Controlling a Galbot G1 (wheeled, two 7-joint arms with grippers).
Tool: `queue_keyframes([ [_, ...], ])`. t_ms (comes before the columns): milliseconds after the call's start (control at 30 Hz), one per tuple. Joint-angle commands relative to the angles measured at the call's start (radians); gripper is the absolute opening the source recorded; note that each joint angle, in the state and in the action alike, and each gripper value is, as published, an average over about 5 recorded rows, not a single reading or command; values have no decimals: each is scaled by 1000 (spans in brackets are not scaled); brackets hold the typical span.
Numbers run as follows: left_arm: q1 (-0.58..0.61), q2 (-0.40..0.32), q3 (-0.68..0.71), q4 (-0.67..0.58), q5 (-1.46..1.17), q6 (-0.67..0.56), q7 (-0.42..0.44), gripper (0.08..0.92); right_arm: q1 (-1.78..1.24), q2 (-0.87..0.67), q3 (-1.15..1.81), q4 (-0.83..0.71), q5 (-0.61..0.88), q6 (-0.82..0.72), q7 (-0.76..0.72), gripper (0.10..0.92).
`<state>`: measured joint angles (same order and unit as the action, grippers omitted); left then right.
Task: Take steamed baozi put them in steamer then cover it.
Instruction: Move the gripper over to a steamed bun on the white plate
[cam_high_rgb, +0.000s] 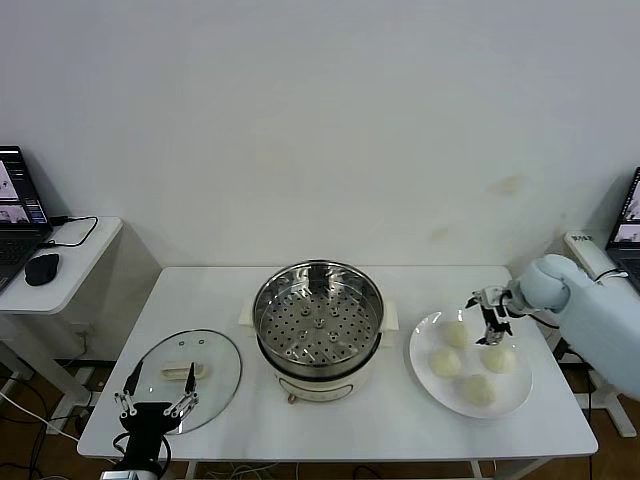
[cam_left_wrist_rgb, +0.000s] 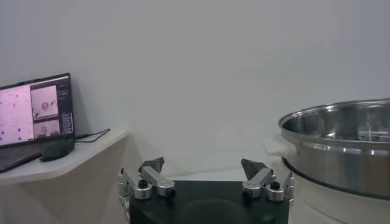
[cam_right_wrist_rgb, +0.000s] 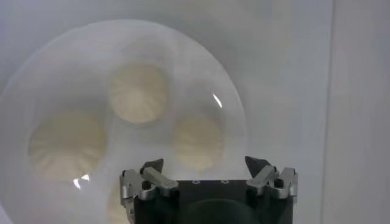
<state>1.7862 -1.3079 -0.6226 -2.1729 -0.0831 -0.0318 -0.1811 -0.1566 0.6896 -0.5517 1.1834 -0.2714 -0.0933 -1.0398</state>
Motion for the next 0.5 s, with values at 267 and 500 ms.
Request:
queue_keyframes([
  [267,-1,2,-3,5,1,0,2,823,-3,76,-19,-104,-42,6,3,823],
  [500,-4,1,-2,9,0,-2,1,823,-15,98,-6,-146,-59,8,13,823],
])
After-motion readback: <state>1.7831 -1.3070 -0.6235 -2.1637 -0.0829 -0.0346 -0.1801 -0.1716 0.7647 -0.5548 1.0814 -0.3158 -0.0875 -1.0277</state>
